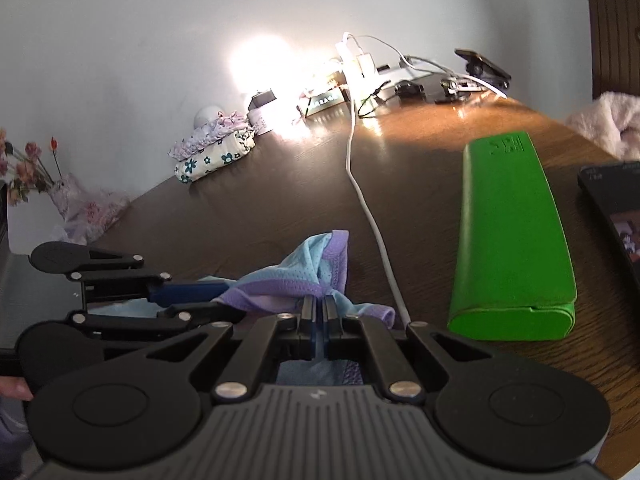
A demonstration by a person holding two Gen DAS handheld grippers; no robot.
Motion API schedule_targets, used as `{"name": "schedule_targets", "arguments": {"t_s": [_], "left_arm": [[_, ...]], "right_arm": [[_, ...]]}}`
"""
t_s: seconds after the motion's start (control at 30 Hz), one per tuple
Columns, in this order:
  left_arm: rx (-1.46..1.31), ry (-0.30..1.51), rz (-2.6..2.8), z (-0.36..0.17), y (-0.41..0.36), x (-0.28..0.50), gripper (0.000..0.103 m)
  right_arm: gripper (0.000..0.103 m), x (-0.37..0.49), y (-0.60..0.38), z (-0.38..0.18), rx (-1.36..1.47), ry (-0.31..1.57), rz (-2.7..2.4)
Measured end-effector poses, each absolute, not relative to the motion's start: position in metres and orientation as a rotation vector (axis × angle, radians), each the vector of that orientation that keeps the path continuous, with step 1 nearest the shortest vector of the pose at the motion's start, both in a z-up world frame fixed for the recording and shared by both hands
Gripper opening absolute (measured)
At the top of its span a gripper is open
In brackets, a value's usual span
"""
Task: Fold clothes
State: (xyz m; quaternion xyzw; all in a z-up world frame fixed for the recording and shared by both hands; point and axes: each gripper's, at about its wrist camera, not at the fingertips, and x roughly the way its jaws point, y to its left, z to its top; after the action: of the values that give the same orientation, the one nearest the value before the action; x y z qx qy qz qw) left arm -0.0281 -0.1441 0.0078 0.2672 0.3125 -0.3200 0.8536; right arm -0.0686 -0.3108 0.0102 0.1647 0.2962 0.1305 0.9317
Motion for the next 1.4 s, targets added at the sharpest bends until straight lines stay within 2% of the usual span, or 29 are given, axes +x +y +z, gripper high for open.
{"name": "schedule_targets", "arguments": {"t_s": [0.13, 0.2, 0.23, 0.37, 0.43, 0.5, 0.53, 0.57, 0.6, 0.67, 0.77, 0.9, 1.1, 1.13, 1.17, 1.2, 1.23, 1.3, 1.33, 1.37, 1.4], "left_arm": [[0.453, 0.66, -0.702, 0.021, -0.122, -0.033, 0.027], [0.326, 0.651, -0.741, 0.032, -0.102, -0.034, 0.051], [0.263, 0.646, -0.76, 0.038, -0.092, -0.035, 0.054], [0.095, 0.664, -0.705, 0.046, -0.068, -0.03, 0.055], [0.084, 0.679, -0.658, 0.04, -0.072, -0.027, 0.053], [0.084, 0.692, -0.652, 0.032, -0.079, -0.025, 0.052], [0.084, 0.696, -0.664, 0.028, -0.081, -0.026, 0.051], [0.085, 0.7, -0.668, 0.025, -0.082, -0.027, 0.051], [0.091, 0.701, -0.667, 0.022, -0.083, -0.029, 0.051], [0.094, 0.702, -0.649, 0.018, -0.083, -0.032, 0.051], [0.065, 0.688, -0.645, 0.018, -0.074, -0.036, 0.052], [-0.029, 0.693, -0.618, 0.02, -0.057, -0.034, 0.055], [-0.044, 0.709, -0.618, 0.013, -0.054, -0.029, 0.055], [-0.044, 0.701, -0.619, 0.014, -0.052, -0.03, 0.055], [-0.045, 0.701, -0.615, 0.013, -0.052, -0.03, 0.056], [-0.045, 0.703, -0.611, 0.013, -0.051, -0.03, 0.056], [-0.046, 0.704, -0.606, 0.012, -0.051, -0.029, 0.056], [-0.048, 0.707, -0.597, 0.011, -0.05, -0.028, 0.056], [-0.048, 0.702, -0.598, 0.01, -0.05, -0.029, 0.056], [-0.05, 0.699, -0.602, 0.01, -0.05, -0.029, 0.057], [-0.052, 0.697, -0.606, 0.009, -0.05, -0.029, 0.058]], "right_arm": [[0.003, -0.07, -0.303, 0.007, 0.287, 0.604, 0.257], [0.003, -0.07, -0.299, 0.006, 0.263, 0.602, 0.252], [0.004, -0.071, -0.298, 0.006, 0.252, 0.602, 0.248], [0.008, -0.075, -0.299, 0.011, 0.244, 0.592, 0.22], [0.011, -0.082, -0.3, 0.021, 0.275, 0.521, 0.215], [0.021, -0.086, -0.298, 0.031, 0.293, 0.457, 0.214], [0.034, -0.083, -0.292, 0.035, 0.276, 0.451, 0.194], [0.037, -0.076, -0.286, 0.037, 0.253, 0.457, 0.176], [0.034, -0.07, -0.279, 0.036, 0.23, 0.465, 0.161], [0.007, -0.059, -0.268, 0.032, 0.191, 0.506, 0.152], [0.0, -0.055, -0.26, 0.029, 0.165, 0.537, 0.137], [0.0, -0.084, -0.257, 0.046, 0.113, 0.472, 0.091], [0.002, -0.088, -0.254, 0.031, 0.132, 0.555, 0.086], [0.009, -0.085, -0.254, 0.034, 0.123, 0.538, 0.083], [0.023, -0.082, -0.254, 0.037, 0.114, 0.522, 0.08], [0.03, -0.079, -0.254, 0.04, 0.106, 0.505, 0.077], [0.033, -0.075, -0.254, 0.042, 0.099, 0.494, 0.076], [0.032, -0.064, -0.253, 0.038, 0.099, 0.514, 0.09], [0.023, -0.06, -0.253, 0.037, 0.101, 0.521, 0.095], [0.005, -0.062, -0.254, 0.037, 0.11, 0.52, 0.093], [0.004, -0.064, -0.255, 0.037, 0.119, 0.519, 0.091]]}}
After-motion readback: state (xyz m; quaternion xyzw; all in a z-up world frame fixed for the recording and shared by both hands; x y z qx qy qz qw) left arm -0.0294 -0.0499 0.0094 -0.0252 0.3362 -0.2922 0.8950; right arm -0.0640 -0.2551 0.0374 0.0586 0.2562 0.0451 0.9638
